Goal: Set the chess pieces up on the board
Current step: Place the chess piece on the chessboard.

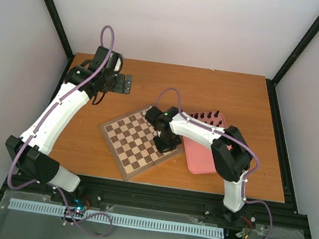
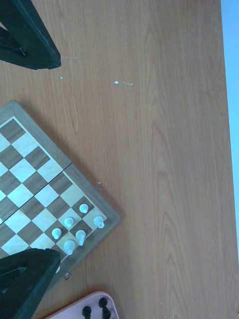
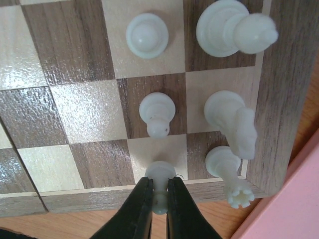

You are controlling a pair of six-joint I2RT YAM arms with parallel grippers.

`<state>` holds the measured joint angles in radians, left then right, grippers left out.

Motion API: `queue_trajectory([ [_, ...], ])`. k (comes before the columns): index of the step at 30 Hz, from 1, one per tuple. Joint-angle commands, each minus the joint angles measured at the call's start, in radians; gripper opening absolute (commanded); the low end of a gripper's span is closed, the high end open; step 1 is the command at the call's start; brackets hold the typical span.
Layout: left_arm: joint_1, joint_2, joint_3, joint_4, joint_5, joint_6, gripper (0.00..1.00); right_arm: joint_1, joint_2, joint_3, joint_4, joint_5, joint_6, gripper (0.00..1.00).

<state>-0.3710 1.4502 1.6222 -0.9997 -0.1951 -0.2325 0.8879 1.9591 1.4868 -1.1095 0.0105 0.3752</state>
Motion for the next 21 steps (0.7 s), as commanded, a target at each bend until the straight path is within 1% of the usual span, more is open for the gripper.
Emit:
queue_trajectory([
  [1,0.004,-0.009,0.016,0.000,-0.009,0.002,1.00,-0.007,0.018,0.025,-0.012,0.002,-0.014,0.09],
  [14,0.004,-0.011,0.007,0.004,-0.006,-0.001,1.00,-0.007,0.013,0.010,-0.008,-0.013,-0.018,0.17],
  [19,0.004,-0.011,0.007,0.003,-0.004,0.000,1.00,-0.007,-0.004,0.015,-0.012,-0.021,-0.018,0.19],
  [21,0.004,-0.012,0.005,0.004,-0.004,-0.001,1.00,-0.007,-0.029,0.028,-0.015,-0.030,-0.019,0.23],
])
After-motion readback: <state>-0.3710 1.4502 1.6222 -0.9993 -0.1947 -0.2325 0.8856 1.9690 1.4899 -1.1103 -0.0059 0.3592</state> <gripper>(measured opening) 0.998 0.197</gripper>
